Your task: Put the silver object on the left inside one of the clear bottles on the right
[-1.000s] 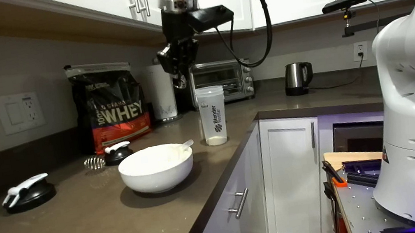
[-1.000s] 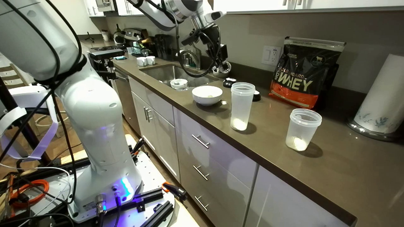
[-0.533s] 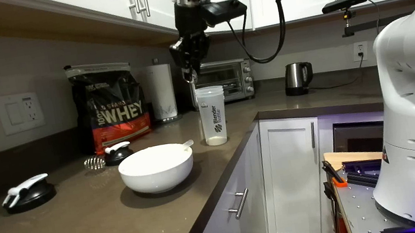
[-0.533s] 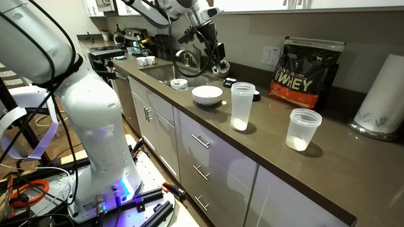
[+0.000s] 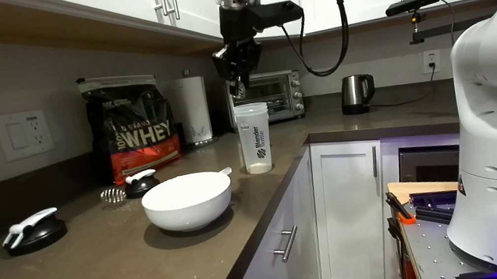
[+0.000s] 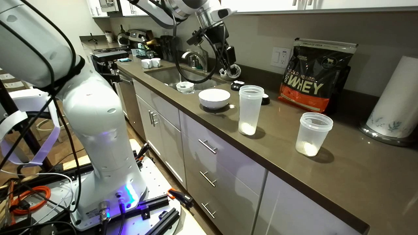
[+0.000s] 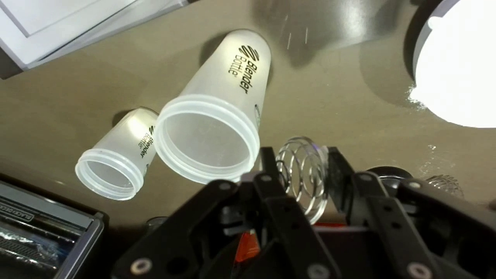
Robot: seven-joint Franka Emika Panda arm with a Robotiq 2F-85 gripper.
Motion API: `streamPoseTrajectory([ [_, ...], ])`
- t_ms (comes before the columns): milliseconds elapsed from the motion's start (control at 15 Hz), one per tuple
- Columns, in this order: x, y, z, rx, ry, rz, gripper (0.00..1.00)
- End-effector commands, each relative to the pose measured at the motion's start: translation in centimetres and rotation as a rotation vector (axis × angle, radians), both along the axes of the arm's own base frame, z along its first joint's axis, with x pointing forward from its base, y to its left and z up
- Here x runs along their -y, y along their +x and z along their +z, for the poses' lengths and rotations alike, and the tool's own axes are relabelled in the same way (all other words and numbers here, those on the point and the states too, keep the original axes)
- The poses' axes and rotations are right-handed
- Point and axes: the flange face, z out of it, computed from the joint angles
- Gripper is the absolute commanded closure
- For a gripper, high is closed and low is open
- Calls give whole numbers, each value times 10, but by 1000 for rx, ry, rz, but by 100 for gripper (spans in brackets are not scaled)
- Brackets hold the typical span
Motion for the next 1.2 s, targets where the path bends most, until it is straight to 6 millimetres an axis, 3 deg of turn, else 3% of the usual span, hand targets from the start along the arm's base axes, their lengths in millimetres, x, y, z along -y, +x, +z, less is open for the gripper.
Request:
streamPoseTrajectory([
  [0,19,-1,1,-11,18,-44,67],
  [667,71,9,-8,-35,49,-152,65],
  [1133,91,27,-19,-62,63,-188,64],
])
